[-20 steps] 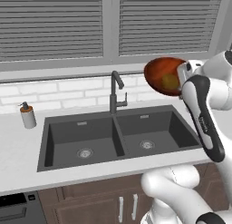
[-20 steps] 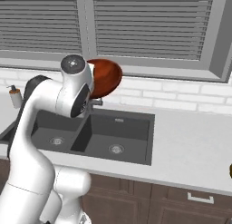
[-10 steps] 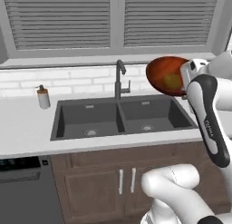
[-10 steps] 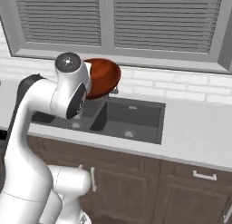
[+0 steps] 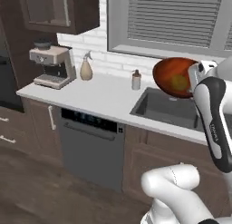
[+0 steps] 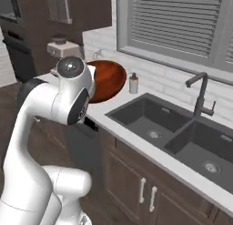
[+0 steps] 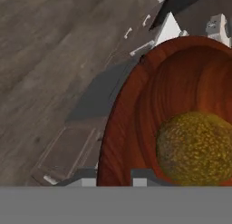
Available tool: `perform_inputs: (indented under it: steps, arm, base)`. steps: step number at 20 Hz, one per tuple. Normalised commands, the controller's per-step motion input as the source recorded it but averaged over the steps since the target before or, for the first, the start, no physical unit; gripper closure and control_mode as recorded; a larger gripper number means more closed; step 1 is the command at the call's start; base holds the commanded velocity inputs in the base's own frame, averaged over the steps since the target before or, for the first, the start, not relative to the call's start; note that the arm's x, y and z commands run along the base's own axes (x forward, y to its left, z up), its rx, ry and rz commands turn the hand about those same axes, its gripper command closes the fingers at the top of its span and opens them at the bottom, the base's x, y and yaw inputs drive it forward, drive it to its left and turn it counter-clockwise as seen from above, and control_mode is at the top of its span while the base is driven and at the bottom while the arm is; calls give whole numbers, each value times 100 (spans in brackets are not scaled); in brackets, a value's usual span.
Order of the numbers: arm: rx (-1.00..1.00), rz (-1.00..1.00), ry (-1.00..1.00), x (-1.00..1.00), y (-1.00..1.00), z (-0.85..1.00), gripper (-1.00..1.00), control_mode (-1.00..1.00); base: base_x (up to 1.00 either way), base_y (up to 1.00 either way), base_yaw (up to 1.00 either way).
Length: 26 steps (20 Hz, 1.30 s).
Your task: Pick the avocado from the sink and place it in the bowl. Then pick the bowl and place it in the microwave. Then close the microwave door and press the start button.
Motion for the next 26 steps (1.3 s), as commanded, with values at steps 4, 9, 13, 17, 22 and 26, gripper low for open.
perform_inputs:
  steps: [4, 9, 13, 17, 22, 26]
  arm:
    - [0, 0, 0, 0, 0, 0, 100, 100]
    - [0, 0, 0, 0, 0, 0, 100, 100]
    - [0, 0, 0, 0, 0, 0, 100, 100]
    - [0, 0, 0, 0, 0, 0, 100, 100]
    - [0, 0, 0, 0, 0, 0, 100, 100]
    - [0, 0, 0, 0, 0, 0, 100, 100]
  base:
    - [0, 0, 100]
    - [31, 35, 82]
    - [100, 99, 32]
    - [100, 72, 23]
    - [100, 8, 14]
    - [100, 0, 7]
